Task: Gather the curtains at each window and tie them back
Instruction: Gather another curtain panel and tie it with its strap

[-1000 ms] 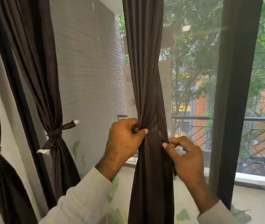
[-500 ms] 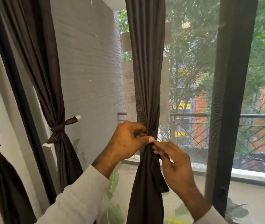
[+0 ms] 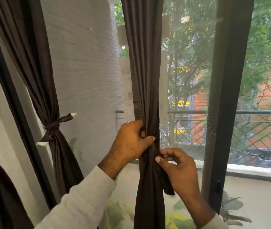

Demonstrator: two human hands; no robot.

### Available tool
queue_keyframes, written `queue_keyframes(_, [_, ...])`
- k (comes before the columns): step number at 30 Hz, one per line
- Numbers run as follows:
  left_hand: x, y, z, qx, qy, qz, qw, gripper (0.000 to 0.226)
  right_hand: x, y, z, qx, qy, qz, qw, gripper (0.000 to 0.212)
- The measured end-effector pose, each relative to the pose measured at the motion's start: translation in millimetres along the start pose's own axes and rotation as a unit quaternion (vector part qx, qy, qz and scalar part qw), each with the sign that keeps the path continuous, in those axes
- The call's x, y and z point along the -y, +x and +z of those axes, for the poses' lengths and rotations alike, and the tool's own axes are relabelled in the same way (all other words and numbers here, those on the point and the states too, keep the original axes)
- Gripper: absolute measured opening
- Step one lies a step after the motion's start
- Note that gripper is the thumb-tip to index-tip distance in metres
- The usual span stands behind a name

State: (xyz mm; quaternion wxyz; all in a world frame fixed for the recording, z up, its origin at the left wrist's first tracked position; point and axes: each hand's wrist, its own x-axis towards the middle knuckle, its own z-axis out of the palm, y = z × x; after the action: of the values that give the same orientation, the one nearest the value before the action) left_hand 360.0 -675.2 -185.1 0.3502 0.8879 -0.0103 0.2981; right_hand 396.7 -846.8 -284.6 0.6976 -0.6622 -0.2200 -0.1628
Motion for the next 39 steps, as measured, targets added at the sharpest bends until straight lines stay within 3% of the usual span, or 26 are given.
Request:
queue_keyframes(4, [-3,-1,8,0.006,-0.053,-0.003,0.999,0.035,7,-4,-2,0.003,0.005,0.033,0.999,0.011])
queue_keyframes(6, [-7,-4,8,0.029,-0.083,-0.001,0.996,0.032,11,-6,-4,0.009,-0.013,0.006,1.0,0.023])
queue_keyframes(11, [1,-1,-1,0.175,-0.198,0.057,0.963,0.014,12,1,-5,-0.01,-0.032,0.025,0.999,0.037])
queue_keyframes(13, [12,-1,-1,0.137,-0.189,0.06,0.971,0.01,7,5,-6,-0.024,-0.026,0.029,0.999,0.039])
queue_keyframes(15, [22,-3,4,0.051,-0.145,0.033,0.987,0.026,2,8,-8,0.001,-0.001,0.045,0.999,0.039])
queue_keyframes(17, [31,-4,8,0.034,-0.094,0.022,0.995,0.043,3,9,-7,0.037,0.046,0.054,0.997,0.037])
queue_keyframes(20, [42,-2,6,0.171,-0.145,-0.027,0.974,0.045,4,12,-7,0.079,0.114,0.056,0.989,0.033])
queue_keyframes(22, [43,-4,8,0.237,-0.176,-0.05,0.954,0.032,4,13,-7,0.082,0.104,0.05,0.99,0.033])
queue_keyframes(24, [40,-5,10,0.215,-0.159,-0.062,0.962,0.016,5,12,-8,0.057,0.04,0.027,0.997,0.036])
queue_keyframes(27, [37,-3,13,0.156,-0.127,-0.065,0.977,0.022,10,7,-7,-0.005,-0.066,-0.024,0.997,0.043])
queue_keyframes(30, [37,-4,16,0.065,-0.107,-0.083,0.989,0.044,13,2,-8,-0.049,-0.172,-0.088,0.98,0.046])
queue_keyframes(34, [35,-11,22,0.05,-0.102,-0.086,0.99,0.045,10,-2,-18,0.03,-0.203,-0.112,0.972,0.036])
queue_keyframes(39, [31,-14,17,0.055,-0.114,-0.118,0.985,0.038,14,-1,-46,0.188,-0.086,-0.106,0.973,0.009])
